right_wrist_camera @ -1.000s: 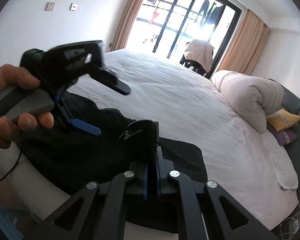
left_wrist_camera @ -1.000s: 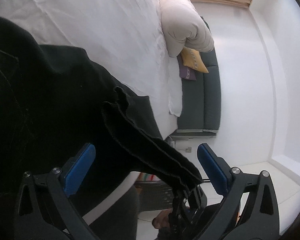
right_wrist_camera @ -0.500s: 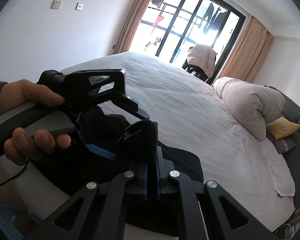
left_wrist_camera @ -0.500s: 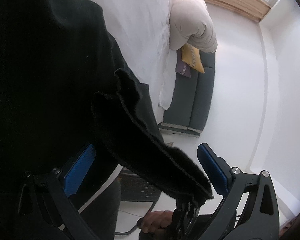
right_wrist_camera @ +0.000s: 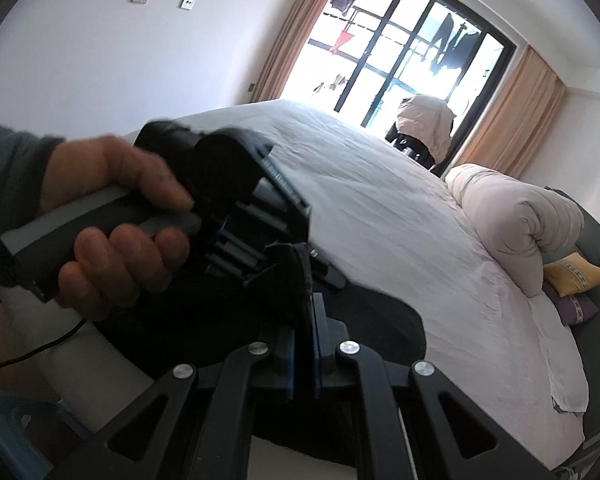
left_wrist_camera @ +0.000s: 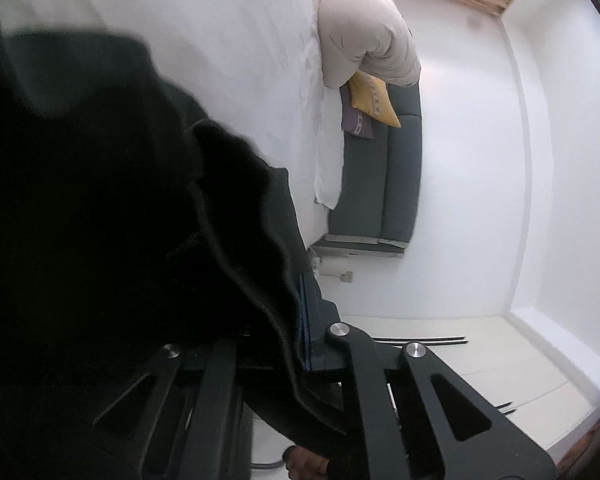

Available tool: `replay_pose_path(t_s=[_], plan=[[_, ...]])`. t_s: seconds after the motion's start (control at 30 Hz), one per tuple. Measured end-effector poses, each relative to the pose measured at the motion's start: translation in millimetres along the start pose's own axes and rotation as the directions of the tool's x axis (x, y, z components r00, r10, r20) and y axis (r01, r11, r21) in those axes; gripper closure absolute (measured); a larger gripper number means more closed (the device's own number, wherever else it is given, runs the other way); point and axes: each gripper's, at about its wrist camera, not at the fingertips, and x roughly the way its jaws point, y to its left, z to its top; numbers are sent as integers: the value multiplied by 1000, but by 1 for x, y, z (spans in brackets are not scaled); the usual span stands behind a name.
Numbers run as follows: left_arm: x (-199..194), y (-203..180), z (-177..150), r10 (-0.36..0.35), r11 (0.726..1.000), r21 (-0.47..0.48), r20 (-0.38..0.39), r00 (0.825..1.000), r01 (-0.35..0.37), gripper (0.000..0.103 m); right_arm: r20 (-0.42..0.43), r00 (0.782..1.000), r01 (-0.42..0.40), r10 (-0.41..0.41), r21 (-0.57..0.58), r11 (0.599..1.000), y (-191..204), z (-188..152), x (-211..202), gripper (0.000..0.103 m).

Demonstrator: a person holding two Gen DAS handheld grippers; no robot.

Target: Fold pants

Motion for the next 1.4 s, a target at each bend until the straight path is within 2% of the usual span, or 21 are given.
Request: replay_pose_path(t_s=[0.1,0.23,0.3,0.4,0.53,0.63,0.73,0.87,0.93,1.0,1.07,1.13,1.2,1.23,1.27,1.3,1.33,1.37,1.4], plan=[[-8,-7,5,37,999,34,30,999,-38,99,-13,1000,-14,14,-10,1000,8,2,6,96],[-20,-24,8,163,977,132,54,985,-169,99,-15,999,-33,32,-21,999,17,7,8,96],[-22,-26,9,229,956,172,62,971,-237,99,-25,998,-54,54,-27,998,23,6,11,96],[-29,-11,12,302,935,167,79,950,-312,99,-45,994,-100,99,-17,995,33,4,19,96],[-38,8,13,391,893,192,117,913,-407,98,-72,985,-158,158,5,987,51,0,31,95],[-43,17,12,432,866,213,135,892,-452,96,-80,977,-195,197,25,980,61,-2,39,94],[-54,27,7,445,857,222,135,886,-464,96,-113,966,-226,231,56,973,66,-7,50,93],[-56,32,4,457,850,233,122,881,-473,94,-128,949,-276,287,101,956,60,-15,49,86],[-56,33,2,463,847,232,122,878,-478,94,-130,919,-346,372,186,920,47,-17,45,78],[-30,21,12,471,844,224,129,873,-488,94,-100,899,-393,425,242,887,34,-19,35,60],[-28,21,8,480,840,216,132,867,-498,94,-41,874,-451,485,307,838,12,-22,20,54],[-26,18,7,490,832,215,146,859,-511,94,7,863,-471,506,375,798,-11,-24,10,48],[-29,10,-2,516,812,213,174,839,-544,93,73,871,-460,485,467,756,-48,-25,5,43],[-29,3,-6,553,778,220,204,808,-588,92,89,878,-446,470,508,737,-64,-27,8,42],[-27,-4,-11,576,750,236,230,785,-619,92,100,884,-429,457,564,706,-85,-31,16,42],[-23,-18,-19,612,689,268,282,738,-674,92,125,879,-431,460,622,654,-105,-34,26,42],[-20,-28,-25,635,642,286,322,702,-711,92,160,867,-449,472,660,602,-119,-36,36,42],[-17,-35,-30,642,616,299,346,684,-729,92,198,846,-474,495,704,529,-133,-40,53,42],[-13,-42,-36,635,602,320,364,681,-732,92,201,838,-471,507,735,487,-141,-43,66,42]])
